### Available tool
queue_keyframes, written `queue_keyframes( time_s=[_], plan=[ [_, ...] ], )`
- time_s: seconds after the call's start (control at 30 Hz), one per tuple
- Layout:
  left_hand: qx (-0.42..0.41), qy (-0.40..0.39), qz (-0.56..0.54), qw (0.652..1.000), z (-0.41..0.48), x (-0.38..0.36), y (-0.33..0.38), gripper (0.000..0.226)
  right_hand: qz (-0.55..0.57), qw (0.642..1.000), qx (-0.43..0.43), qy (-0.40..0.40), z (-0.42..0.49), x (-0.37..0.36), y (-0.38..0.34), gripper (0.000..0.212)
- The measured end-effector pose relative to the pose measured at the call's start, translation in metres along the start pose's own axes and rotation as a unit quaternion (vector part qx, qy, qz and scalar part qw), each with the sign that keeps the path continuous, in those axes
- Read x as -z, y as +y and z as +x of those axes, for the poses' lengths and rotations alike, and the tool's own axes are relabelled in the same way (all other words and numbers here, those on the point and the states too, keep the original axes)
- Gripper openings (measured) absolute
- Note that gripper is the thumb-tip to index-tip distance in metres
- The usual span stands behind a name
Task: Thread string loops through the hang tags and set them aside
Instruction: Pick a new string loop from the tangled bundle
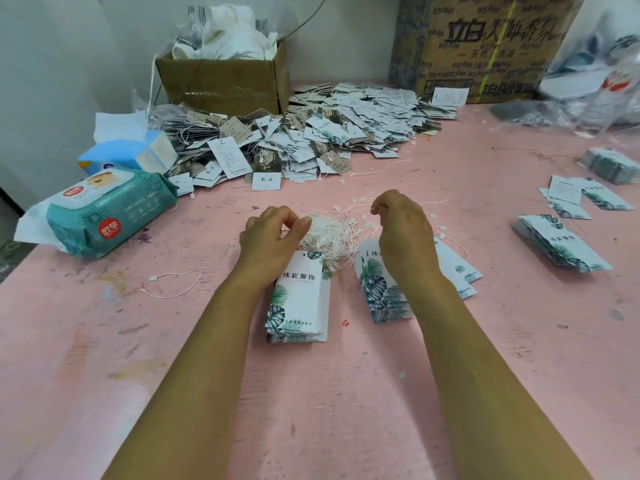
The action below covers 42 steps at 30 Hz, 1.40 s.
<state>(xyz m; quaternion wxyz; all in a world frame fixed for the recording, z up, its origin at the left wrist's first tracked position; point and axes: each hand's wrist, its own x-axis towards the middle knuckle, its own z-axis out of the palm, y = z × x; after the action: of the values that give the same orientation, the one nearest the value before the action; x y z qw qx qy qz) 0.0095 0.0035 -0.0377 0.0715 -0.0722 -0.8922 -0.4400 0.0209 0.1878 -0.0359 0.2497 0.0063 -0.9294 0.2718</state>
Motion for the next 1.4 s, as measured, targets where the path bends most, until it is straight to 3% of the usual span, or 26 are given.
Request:
queue_keyframes(
  time_s=[0.27, 0.5, 0.63, 0.9, 1.1, 1.23, 1.4],
  plan=[
    [-0.039, 0.034, 0.066, 0.996, 0.001, 0.002, -0.004, 0.005, 0.127, 0.988, -0.080, 0.047, 0.001, 0.006, -0.002, 0.022],
    [-0.040, 0.072, -0.014, 0.997, 0.002, 0.004, -0.001, 0.008, 0.069, 0.993, -0.095, -0.021, 0.002, 0.007, 0.002, 0.026],
    [-0.061, 0.076, -0.055, 0.994, 0.002, 0.004, 0.001, 0.016, -0.030, 0.995, -0.052, -0.080, 0.000, 0.006, -0.006, 0.040],
    [-0.095, 0.082, -0.084, 0.988, 0.001, 0.003, 0.007, 0.026, 0.141, 0.977, 0.093, -0.128, 0.001, -0.003, -0.050, 0.025],
    [-0.116, 0.081, -0.080, 0.987, -0.001, 0.002, 0.009, 0.035, 0.197, 0.975, 0.044, -0.096, 0.001, -0.009, -0.057, 0.012],
    [-0.123, 0.078, -0.058, 0.988, -0.001, 0.001, 0.007, 0.035, 0.141, 0.981, 0.031, -0.131, 0.004, -0.011, -0.058, 0.006],
    [-0.122, 0.083, -0.052, 0.988, -0.001, 0.000, 0.006, 0.040, 0.097, 0.982, 0.076, -0.146, 0.006, -0.011, -0.061, 0.008]
  ],
)
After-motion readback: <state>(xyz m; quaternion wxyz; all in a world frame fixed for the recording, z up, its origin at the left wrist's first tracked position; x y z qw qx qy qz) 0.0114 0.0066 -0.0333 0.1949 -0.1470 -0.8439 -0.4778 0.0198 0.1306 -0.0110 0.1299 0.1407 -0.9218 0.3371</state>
